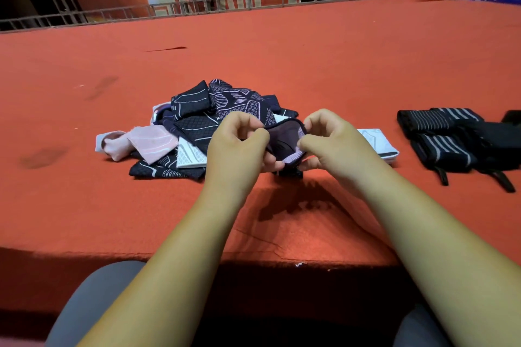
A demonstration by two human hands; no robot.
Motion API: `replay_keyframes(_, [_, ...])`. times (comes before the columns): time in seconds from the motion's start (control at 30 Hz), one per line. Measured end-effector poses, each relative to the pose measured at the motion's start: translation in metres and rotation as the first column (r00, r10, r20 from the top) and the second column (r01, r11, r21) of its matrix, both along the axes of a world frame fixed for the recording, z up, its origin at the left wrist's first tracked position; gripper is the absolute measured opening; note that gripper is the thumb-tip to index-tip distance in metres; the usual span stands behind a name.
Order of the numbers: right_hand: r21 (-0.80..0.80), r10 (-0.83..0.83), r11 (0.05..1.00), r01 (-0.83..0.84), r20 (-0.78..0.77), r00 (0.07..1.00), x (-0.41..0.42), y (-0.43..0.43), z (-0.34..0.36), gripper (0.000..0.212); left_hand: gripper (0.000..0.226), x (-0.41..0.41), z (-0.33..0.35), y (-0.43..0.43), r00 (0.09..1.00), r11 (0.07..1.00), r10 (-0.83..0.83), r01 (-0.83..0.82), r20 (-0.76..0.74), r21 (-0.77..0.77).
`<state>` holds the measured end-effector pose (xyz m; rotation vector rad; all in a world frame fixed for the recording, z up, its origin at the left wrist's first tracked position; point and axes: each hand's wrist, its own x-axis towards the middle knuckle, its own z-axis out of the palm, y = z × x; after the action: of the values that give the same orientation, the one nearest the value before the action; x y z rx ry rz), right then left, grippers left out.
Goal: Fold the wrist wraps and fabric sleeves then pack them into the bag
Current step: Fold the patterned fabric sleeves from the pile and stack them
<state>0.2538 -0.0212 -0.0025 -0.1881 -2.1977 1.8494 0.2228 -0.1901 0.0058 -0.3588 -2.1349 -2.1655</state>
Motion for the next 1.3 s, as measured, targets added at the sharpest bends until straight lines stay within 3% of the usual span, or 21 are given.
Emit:
replay_keyframes(0.1, [0.124, -0.018, 0.992, 0.018, 0.004, 1.000, 0.006, 0.002, 0.004, 0.022, 0.019, 0.000, 0.003, 0.003, 0.997, 0.994, -0.021, 0.013, 0.068, 0.112])
replay_keyframes(0.17, [0.305, -0.114, 0.944, 0.125, -0.052, 0.992, 0.007, 0.002, 0.007, 0.024, 0.017, -0.001, 0.003, 0.005, 0.992, 0.974, -0.032, 0.004, 0.121, 0.226])
replay_keyframes(0.23, [0.378, -0.166, 0.905, 0.196, -0.110, 0.980, 0.008, 0.002, 0.011, 0.025, 0.016, 0.000, 0.001, 0.007, 0.991, 0.961, -0.052, 0.015, 0.127, 0.276])
replay_keyframes(0.3, [0.275, -0.172, 0.942, 0.192, -0.094, 0.981, 0.006, 0.002, 0.011, 0.025, 0.017, 0.000, 0.000, 0.006, 0.989, 0.948, -0.111, 0.077, 0.096, 0.309])
replay_keyframes(0.37, [0.025, -0.182, 0.983, 0.183, -0.033, 0.983, 0.001, 0.003, 0.009, 0.029, 0.023, -0.004, -0.003, 0.002, 0.991, 0.955, -0.136, 0.126, 0.018, 0.269])
replay_keyframes(0.47, [-0.323, -0.167, 0.932, 0.167, 0.026, 0.986, -0.003, 0.006, 0.010, 0.030, 0.054, -0.021, -0.012, -0.013, 0.980, 0.992, -0.081, 0.061, -0.181, -0.114])
replay_keyframes(0.53, [-0.405, -0.142, 0.903, 0.141, 0.029, 0.989, -0.003, 0.007, 0.012, 0.030, 0.068, -0.030, -0.020, -0.020, 0.969, 0.953, -0.185, 0.137, -0.162, -0.271])
replay_keyframes(0.6, [-0.425, -0.116, 0.898, 0.117, 0.029, 0.993, -0.001, 0.007, 0.013, 0.028, 0.065, -0.033, -0.026, -0.021, 0.947, 0.916, -0.307, 0.266, -0.097, -0.300])
replay_keyframes(0.73, [-0.433, -0.057, 0.901, 0.026, -0.059, 0.997, 0.001, 0.004, 0.014, 0.021, 0.019, -0.031, -0.027, -0.013, 0.945, 0.926, -0.309, 0.274, -0.104, -0.261])
replay_keyframes(0.83, [-0.408, -0.088, 0.913, 0.024, -0.140, 0.986, -0.001, 0.007, 0.015, 0.019, 0.021, -0.027, -0.023, -0.005, 0.976, 0.970, -0.212, 0.206, -0.039, -0.127])
replay_keyframes(0.93, [-0.181, -0.090, 0.982, 0.059, -0.163, 0.983, -0.001, 0.015, 0.013, 0.030, 0.027, -0.026, -0.016, 0.001, 0.983, 0.982, -0.184, 0.185, 0.018, -0.029])
replay_keyframes(1.0, [-0.088, -0.044, 0.996, 0.030, -0.158, 0.986, -0.001, 0.015, 0.008, 0.025, 0.027, -0.025, -0.011, 0.001, 0.979, 0.979, -0.201, 0.201, 0.033, 0.024])
replay_keyframes(1.17, [-0.078, -0.087, 0.995, 0.069, -0.258, 0.962, -0.002, 0.012, 0.002, 0.005, 0.024, -0.026, -0.005, 0.002, 0.961, 0.953, -0.276, 0.271, 0.023, 0.134])
replay_keyframes(1.3, [-0.184, -0.139, 0.979, 0.091, -0.270, 0.953, -0.001, 0.014, 0.005, 0.008, 0.026, -0.028, -0.003, 0.004, 0.956, 0.946, -0.292, 0.286, 0.024, 0.152])
